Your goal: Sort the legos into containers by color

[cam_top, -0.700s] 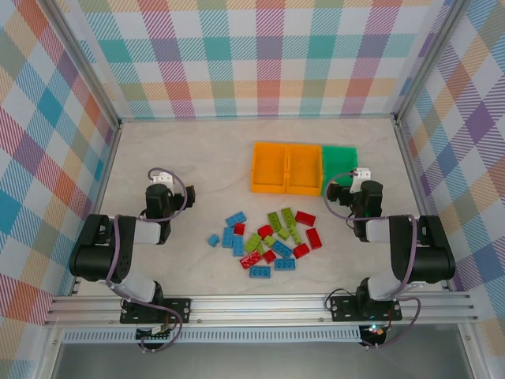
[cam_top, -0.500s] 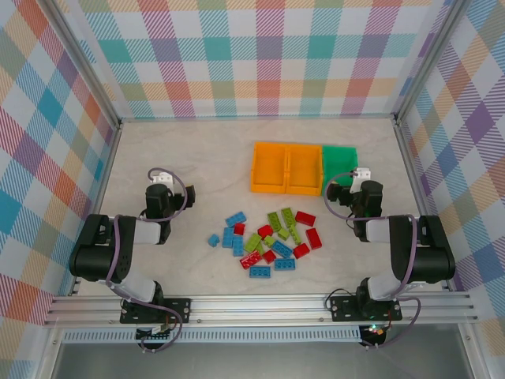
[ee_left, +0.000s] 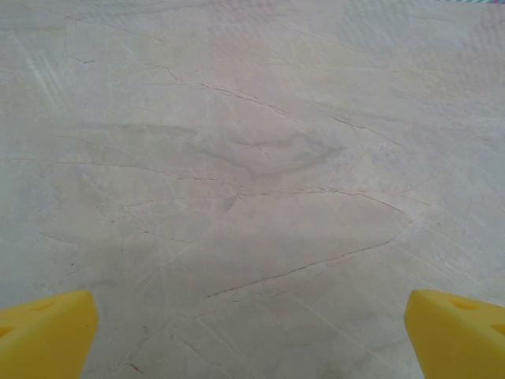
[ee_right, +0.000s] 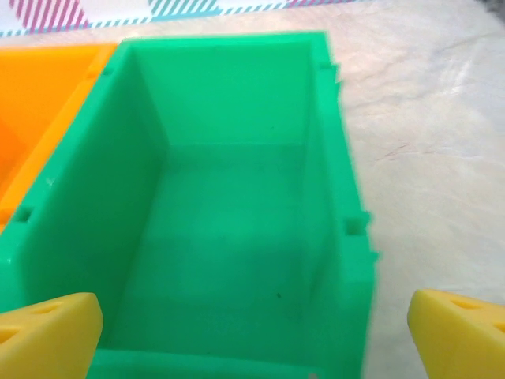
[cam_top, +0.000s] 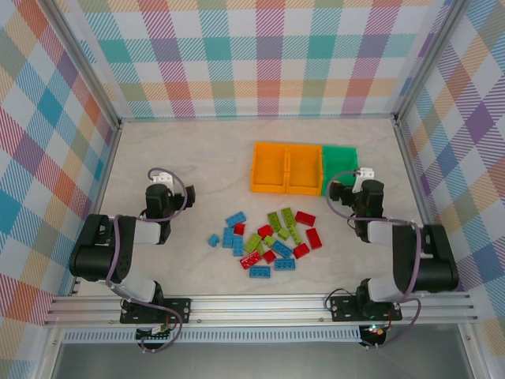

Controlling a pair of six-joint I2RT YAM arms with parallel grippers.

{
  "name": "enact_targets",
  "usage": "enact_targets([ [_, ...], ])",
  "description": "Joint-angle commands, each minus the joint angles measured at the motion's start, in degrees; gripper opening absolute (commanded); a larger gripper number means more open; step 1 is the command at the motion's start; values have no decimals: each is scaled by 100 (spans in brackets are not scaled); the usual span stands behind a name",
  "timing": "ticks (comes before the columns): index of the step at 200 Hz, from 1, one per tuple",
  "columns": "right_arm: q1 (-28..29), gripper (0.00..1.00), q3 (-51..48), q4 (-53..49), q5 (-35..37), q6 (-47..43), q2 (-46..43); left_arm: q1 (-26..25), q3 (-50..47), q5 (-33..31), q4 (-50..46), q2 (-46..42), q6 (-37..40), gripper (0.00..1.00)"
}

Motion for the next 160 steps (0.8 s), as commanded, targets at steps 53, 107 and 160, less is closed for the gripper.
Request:
enact_targets([
  [53,1157,100,2042,-5318,-1486,2704,-1888,-801,571,-497,-3092,-2777,-324,100],
  [107,2327,100,2954,-7400,-1032,1853,-775,-3285,2424,223,-6955,-4448,-120,100],
  [160,2526,93,2497,-7599,-960,2008,188,-4535,2803,1321,-8342,-4227,1828,100],
])
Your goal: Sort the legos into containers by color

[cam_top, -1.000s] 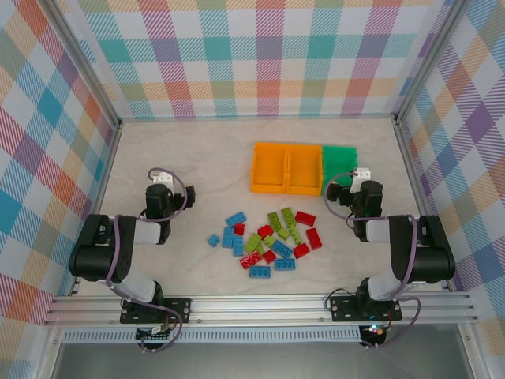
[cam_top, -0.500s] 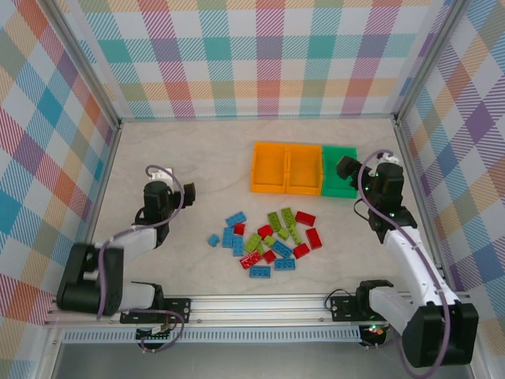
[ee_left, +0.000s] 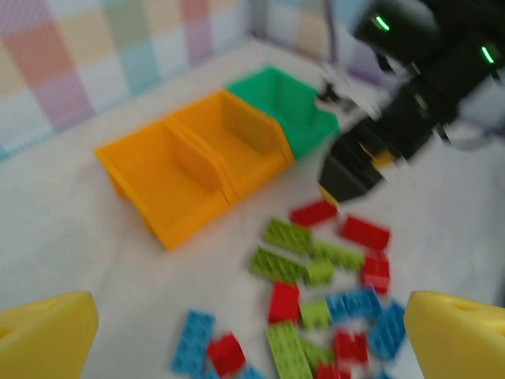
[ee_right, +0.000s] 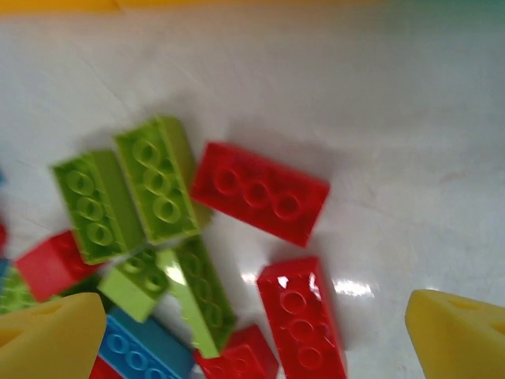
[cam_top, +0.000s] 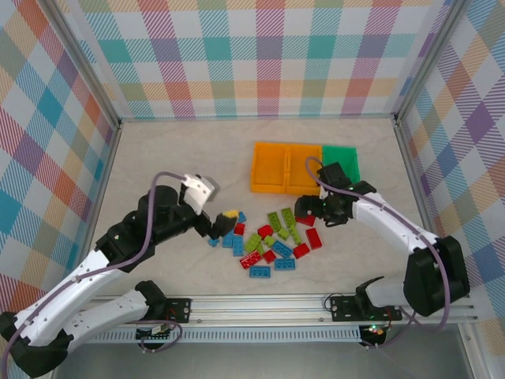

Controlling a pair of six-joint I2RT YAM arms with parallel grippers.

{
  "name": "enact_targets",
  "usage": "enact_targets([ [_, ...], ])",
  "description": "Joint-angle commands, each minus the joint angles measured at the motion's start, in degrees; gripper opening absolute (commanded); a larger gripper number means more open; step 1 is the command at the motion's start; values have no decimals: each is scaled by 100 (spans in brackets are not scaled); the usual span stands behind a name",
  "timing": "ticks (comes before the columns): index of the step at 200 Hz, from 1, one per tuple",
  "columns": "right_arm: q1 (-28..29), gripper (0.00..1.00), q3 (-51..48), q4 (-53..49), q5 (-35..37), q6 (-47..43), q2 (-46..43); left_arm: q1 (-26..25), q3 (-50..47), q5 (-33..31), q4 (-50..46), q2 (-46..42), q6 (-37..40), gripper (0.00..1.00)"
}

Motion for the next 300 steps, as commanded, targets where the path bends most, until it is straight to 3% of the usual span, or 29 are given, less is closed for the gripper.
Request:
enact_targets([
  [1,106,92,-254,-382,49,-11,243,-333,-145,522,-1113,140,1092,100],
  [24,223,82,-381,-164,-108,6,523,-463,-403,770,-823,99,1651,100],
  [56,342,69,-431,66,-270,8,1073,-472,-680,993,-608,75,1689,100],
  [84,344,50,-549,259,-57,38,1299,-490,-902,575,-593,-172,1602,100],
  [108,344,25,-505,152,244,74,957,-515,-965,228,-589,-349,1555,100],
  [137,315,17,-107,-20,1044,-40,-39,-515,-994,161,-529,-436,1583,100],
  [158,-139,17,408,370,1833,-469,-396,-515,-1028,-14,-523,-461,1601,100],
  [194,-1362,18,1446,1165,1545,-797,675,-515,-1108,-302,-536,-462,1524,100],
  [229,-1636,21,2291,1326,1546,-835,1865,-515,-1196,-611,-531,-481,1571,100],
  [248,-1780,37,2526,1279,1424,-765,2169,-515,-1253,-892,-580,-397,1645,100],
  [271,-1818,47,2619,1210,1307,-733,2104,-515,-1346,-964,-483,-315,1663,100],
  [300,-1818,49,2505,1143,1072,-655,1612,-515,-1308,-1158,-367,-226,1430,100],
])
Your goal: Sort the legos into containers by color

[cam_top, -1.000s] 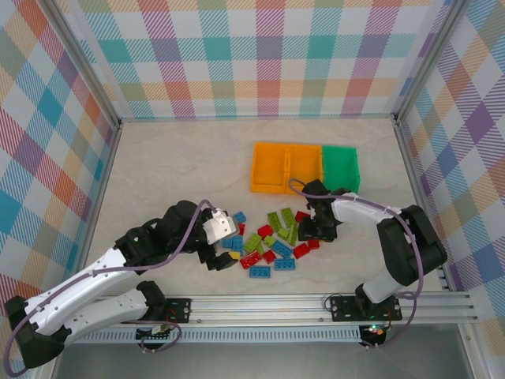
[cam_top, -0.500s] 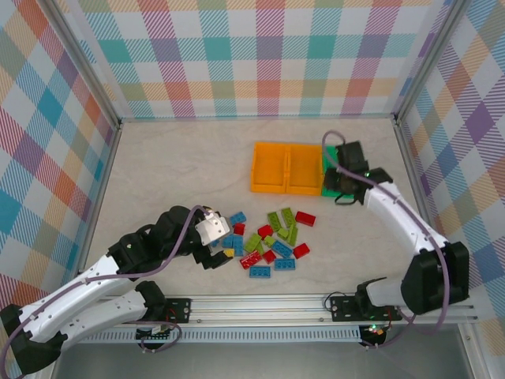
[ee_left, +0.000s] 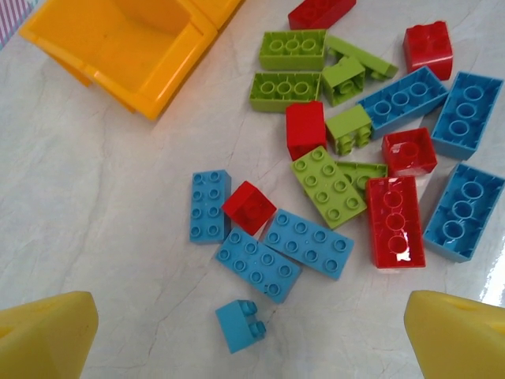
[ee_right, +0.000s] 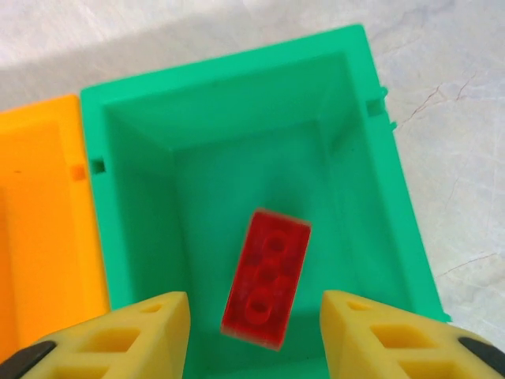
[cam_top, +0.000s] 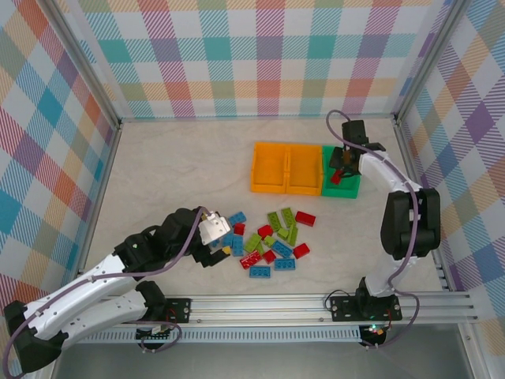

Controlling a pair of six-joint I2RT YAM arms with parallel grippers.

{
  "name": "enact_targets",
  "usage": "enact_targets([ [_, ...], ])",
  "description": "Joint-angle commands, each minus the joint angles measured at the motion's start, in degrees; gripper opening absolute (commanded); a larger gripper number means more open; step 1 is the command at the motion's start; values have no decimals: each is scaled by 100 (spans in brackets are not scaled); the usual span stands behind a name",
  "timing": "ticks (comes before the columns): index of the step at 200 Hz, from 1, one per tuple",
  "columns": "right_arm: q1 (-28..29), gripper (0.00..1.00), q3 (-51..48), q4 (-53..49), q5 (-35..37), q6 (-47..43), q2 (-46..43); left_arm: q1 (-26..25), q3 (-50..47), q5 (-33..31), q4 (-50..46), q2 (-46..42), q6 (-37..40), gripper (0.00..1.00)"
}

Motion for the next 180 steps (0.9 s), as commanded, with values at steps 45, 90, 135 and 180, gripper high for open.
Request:
enact_targets([
  [45,133,57,-94,-536,-2048,286,-1659,-63,668,-1760,158,204,-2019,100],
  [90,2044,77,-989,-622,-3257,590,-2612,100,1220,-2642,-1361,740,-5799,100],
  [135,3224,84,-1339,-620,-3722,820,-2466,658,-26,-1292,-1102,641,-7777,97],
  [180,3562,94,-1126,-785,-3534,712,-2116,915,-594,-500,-125,1289,-8893,98],
])
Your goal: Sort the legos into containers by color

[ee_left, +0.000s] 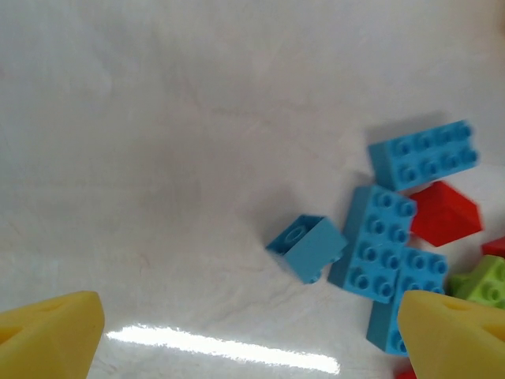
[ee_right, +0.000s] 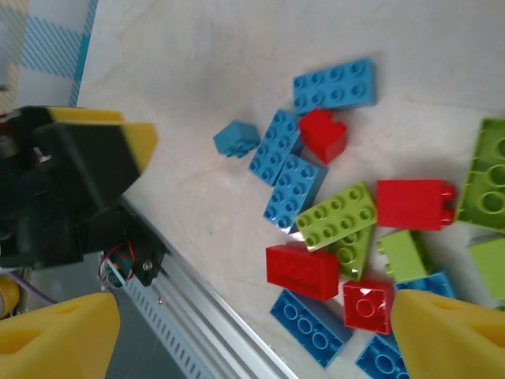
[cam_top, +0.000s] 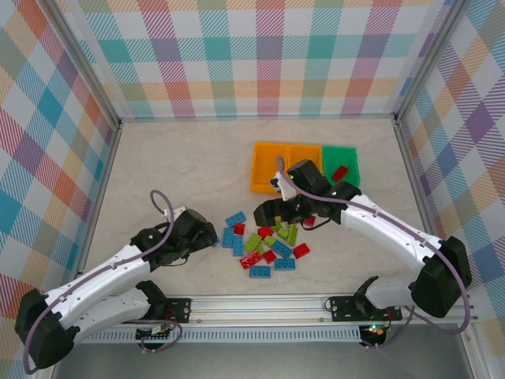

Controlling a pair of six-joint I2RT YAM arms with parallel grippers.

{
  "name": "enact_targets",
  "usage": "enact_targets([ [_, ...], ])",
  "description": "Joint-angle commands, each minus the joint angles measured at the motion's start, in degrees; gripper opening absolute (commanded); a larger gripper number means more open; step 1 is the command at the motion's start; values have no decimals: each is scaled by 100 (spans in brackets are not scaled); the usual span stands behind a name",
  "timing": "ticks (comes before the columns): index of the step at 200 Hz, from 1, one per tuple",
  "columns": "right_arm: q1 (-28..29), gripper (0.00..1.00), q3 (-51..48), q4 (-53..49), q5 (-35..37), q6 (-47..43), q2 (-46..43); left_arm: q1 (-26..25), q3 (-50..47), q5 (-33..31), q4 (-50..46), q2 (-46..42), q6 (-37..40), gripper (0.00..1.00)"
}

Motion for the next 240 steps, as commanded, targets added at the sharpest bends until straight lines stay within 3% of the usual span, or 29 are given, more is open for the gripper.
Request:
enact_targets([
  [1,56,94,198,-125,-59,-4,151,123,-78,603,664,434,-1066,98],
  [25,87,100,154,-17,-63,118,146,183,303,643,530,1305,-1068,97],
  [66,118,100,82,-75,146,153,92,241,501,698,973,2197,-1258,89],
  [102,124,100,-35,-74,253,230,-25,271,528,748,1158,2642,-1358,71],
  [168,127,100,-58,-178,345,226,-136,296,384,594,1105,2472,-1425,36],
  [180,127,100,-58,-194,386,225,-194,289,440,623,1082,2328,-1326,30],
  [213,127,100,-153,-112,762,263,-520,78,1190,592,1216,1908,-812,28],
  [240,124,100,-498,165,1737,448,-1012,-9,2513,382,1568,2568,200,27],
])
